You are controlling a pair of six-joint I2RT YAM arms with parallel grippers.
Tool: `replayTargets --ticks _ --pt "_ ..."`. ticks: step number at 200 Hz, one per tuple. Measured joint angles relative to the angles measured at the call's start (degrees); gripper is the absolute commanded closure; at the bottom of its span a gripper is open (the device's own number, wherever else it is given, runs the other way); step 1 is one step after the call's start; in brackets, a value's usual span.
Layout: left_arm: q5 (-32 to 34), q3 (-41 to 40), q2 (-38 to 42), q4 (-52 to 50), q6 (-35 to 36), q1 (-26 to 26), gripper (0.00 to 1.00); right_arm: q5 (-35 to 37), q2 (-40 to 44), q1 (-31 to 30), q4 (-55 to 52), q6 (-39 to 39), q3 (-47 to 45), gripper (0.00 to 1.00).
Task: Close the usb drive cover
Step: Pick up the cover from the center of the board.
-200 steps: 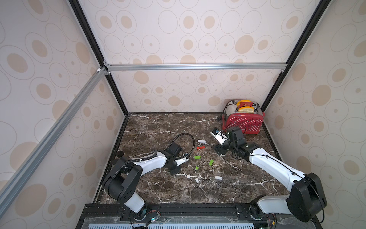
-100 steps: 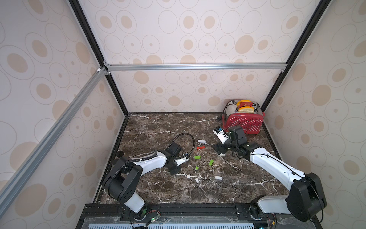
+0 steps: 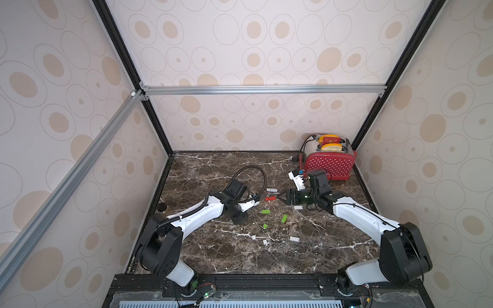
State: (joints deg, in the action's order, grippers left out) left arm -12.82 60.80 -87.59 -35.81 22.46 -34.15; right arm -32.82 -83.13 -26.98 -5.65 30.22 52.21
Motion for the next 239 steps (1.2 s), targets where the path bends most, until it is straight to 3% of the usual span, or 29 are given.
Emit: replayTargets --ticks 47,111,239 --pt "-2.38 6.80 0.17 -4.35 4.55 0.00 0.93 -8.81 -5.57 -0.20 6.54 12.50 1.81 0.41" --pt "-3.91 15.58 -1.44 -7.02 7.21 0.00 0.93 -13.90 -9.86 -3.41 16.44 24.33 3.21 0.55" --pt "-5.27 20.59 -3.43 -8.94 7.19 0.00 0.93 -16.94 -12.59 -7.78 27.50 33.20 3.56 0.64"
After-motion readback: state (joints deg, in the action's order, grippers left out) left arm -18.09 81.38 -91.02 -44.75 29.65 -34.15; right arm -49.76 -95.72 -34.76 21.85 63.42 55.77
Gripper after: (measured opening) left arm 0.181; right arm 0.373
